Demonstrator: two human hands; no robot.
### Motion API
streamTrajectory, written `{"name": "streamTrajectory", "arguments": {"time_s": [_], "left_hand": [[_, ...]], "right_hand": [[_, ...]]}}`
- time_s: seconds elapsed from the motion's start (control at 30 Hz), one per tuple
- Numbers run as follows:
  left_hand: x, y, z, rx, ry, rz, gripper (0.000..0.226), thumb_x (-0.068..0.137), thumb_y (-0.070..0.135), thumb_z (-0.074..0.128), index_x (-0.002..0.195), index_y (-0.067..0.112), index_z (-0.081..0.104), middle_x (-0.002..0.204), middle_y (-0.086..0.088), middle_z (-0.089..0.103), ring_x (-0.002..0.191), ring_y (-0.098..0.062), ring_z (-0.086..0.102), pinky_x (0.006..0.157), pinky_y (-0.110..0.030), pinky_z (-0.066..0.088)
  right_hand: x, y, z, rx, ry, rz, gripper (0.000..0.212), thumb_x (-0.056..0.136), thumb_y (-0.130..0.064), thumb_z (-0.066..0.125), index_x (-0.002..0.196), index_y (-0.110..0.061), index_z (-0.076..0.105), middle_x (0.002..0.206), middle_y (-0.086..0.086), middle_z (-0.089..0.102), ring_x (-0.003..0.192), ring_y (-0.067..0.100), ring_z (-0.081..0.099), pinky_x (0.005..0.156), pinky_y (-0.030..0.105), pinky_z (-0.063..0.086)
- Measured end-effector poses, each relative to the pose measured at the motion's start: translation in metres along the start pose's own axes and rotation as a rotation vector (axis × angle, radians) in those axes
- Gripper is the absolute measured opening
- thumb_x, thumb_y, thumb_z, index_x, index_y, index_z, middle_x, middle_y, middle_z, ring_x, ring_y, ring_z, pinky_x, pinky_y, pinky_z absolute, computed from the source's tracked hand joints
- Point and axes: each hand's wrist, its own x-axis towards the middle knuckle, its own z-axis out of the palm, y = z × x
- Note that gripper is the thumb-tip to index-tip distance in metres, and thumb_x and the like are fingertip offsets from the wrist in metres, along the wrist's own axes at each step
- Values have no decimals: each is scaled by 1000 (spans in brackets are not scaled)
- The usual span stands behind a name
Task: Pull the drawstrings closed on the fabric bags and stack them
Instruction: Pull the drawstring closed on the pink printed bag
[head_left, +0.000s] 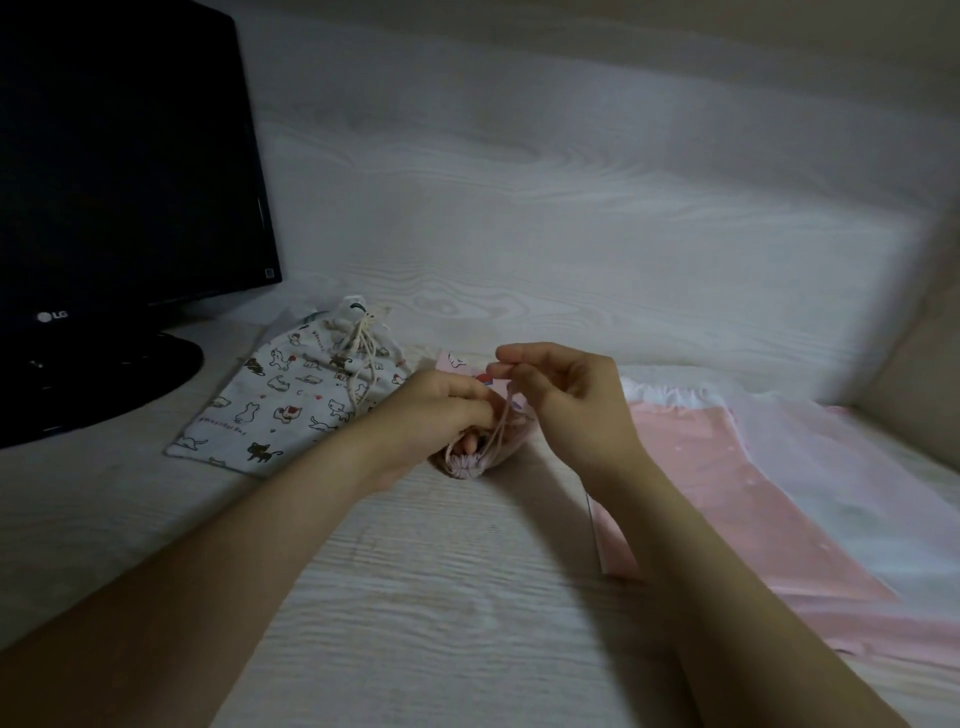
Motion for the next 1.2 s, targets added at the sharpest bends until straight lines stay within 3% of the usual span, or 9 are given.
{"name": "streamTrajectory", "arguments": {"time_s": [0.13, 0.23, 0.33, 0.4, 0.63, 0.77, 0.9, 1.07, 1.2], "left_hand": [[-1, 1, -2, 6, -46, 28, 29, 89, 24, 78, 101, -3, 78, 83, -22, 71, 71, -29, 66, 80, -34, 55], [-1, -2, -4, 44, -12, 19, 22, 99, 13, 70, 102, -9, 74, 73, -16, 63, 64, -16, 56, 72, -27, 47], [-1, -1, -3, -87, -3, -33, 18, 101, 10, 68, 110, -3, 76, 85, -13, 71, 67, -12, 60, 68, -23, 50], [-2, 1, -1, -182, 23, -67, 18, 101, 6, 67, 114, -4, 74, 81, -7, 73, 58, -6, 60, 58, -18, 50], [-5, 10, -3, -259, 62, -120, 19, 100, 7, 68, 111, -8, 72, 71, -6, 73, 54, -8, 64, 51, -20, 51], [-3, 12, -3, -235, 76, -108, 17, 101, 11, 64, 101, -1, 75, 75, -10, 71, 63, -16, 60, 60, -25, 48], [-3, 12, -2, -176, 90, -97, 11, 92, 6, 67, 90, -3, 72, 70, -10, 66, 66, -23, 60, 70, -34, 48], [-3, 5, -6, 142, 234, 12, 31, 71, 11, 81, 99, 16, 70, 94, -5, 71, 83, -18, 65, 77, -34, 55], [-1, -2, -13, 278, 230, 190, 26, 66, 10, 94, 76, 23, 73, 71, 4, 75, 68, -16, 71, 75, -37, 62]], "right_hand": [[0, 8, 1, -14, -30, -55, 21, 102, -1, 59, 119, -4, 71, 95, 8, 80, 90, 20, 77, 77, 28, 61], [-2, 9, 2, -230, -40, -131, 29, 103, -15, 60, 132, -14, 64, 76, -3, 77, 67, 8, 72, 64, 22, 55], [-7, 7, 2, -384, -77, -215, 39, 100, -6, 53, 137, -17, 58, 80, -6, 72, 62, 5, 66, 60, 13, 47], [-10, 5, 3, -438, -131, -240, 45, 91, -2, 55, 132, -17, 57, 87, -5, 71, 60, 6, 64, 59, 11, 44], [-9, 2, 2, -592, -91, -286, 33, 77, -33, 78, 106, -24, 67, 80, -9, 68, 69, 5, 65, 61, 17, 49], [-7, 3, -2, -667, -136, -406, 12, 82, -23, 83, 94, -25, 81, 84, -8, 76, 80, 7, 64, 66, 19, 46], [-2, 11, 0, -790, -194, -499, 11, 89, -21, 71, 85, -24, 80, 70, -1, 65, 62, 13, 52, 60, 32, 36], [-1, 16, 4, -820, -178, -369, 21, 84, -20, 56, 85, -16, 77, 80, 6, 66, 76, 21, 59, 69, 37, 45], [0, 16, 6, -667, -70, -211, 16, 91, -9, 61, 79, -10, 71, 73, 0, 66, 67, 8, 56, 62, 28, 38]]}}
